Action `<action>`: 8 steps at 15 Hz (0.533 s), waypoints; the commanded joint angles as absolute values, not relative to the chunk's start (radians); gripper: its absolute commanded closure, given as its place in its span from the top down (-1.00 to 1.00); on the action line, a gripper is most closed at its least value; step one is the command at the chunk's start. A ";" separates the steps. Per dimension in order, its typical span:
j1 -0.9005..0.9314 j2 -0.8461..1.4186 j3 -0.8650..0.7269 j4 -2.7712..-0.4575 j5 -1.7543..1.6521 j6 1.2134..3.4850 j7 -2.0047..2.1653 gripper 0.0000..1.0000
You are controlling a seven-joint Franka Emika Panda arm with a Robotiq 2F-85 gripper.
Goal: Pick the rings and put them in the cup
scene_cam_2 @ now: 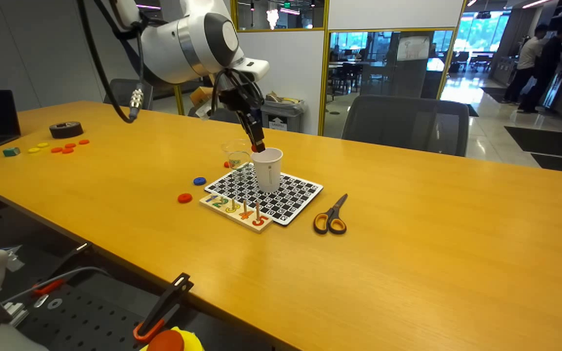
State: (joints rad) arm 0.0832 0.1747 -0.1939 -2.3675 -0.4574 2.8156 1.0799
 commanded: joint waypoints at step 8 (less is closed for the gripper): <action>0.086 0.259 -0.203 -2.286 -0.367 2.826 1.064 0.67</action>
State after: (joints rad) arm 0.0797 0.2437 -0.1991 -2.3118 -0.4025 2.8195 1.0799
